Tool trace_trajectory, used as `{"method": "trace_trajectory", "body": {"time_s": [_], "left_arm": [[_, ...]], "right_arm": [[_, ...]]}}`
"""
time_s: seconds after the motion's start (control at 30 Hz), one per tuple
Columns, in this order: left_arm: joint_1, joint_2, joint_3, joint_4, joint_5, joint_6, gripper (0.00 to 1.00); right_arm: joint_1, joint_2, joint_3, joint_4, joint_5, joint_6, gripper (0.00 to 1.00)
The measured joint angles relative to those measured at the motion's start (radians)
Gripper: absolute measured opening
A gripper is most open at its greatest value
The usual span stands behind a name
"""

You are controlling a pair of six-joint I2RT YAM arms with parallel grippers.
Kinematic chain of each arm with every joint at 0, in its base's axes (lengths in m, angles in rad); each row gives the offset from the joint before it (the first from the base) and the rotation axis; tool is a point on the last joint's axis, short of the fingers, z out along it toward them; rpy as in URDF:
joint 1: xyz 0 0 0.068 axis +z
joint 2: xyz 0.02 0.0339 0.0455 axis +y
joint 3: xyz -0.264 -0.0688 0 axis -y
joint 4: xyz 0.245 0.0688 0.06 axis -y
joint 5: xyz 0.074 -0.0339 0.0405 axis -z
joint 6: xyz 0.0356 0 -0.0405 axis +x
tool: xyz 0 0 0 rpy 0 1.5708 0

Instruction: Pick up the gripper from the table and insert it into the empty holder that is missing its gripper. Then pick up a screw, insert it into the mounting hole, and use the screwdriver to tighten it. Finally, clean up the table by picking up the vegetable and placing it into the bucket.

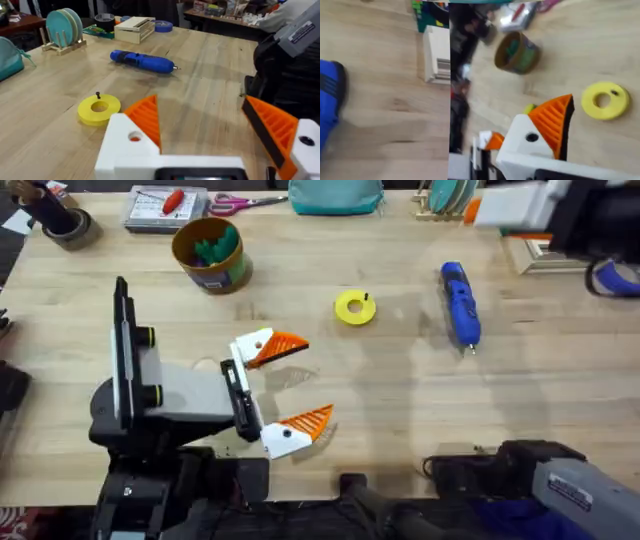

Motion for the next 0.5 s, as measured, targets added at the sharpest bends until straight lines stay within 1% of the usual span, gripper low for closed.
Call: {"method": "trace_trajectory", "body": {"time_s": [0.13, 0.23, 0.37, 0.5], "left_arm": [[0.0, 0.0, 0.0, 0.0, 0.0, 0.0, 0.986], [0.0, 0.0, 0.0, 0.0, 0.0, 0.0, 0.986], [0.0, 0.0, 0.0, 0.0, 0.0, 0.0, 0.985], [0.0, 0.0, 0.0, 0.0, 0.0, 0.0, 0.986]], "right_arm": [[0.07, -0.044, 0.0, -0.109, 0.113, -0.076, 0.997], [0.105, -0.053, 0.0, -0.164, 0.171, -0.111, 0.997], [0.131, -0.053, 0.0, -0.219, 0.234, -0.136, 0.997], [0.139, -0.053, 0.0, -0.243, 0.264, -0.155, 0.997]]}}
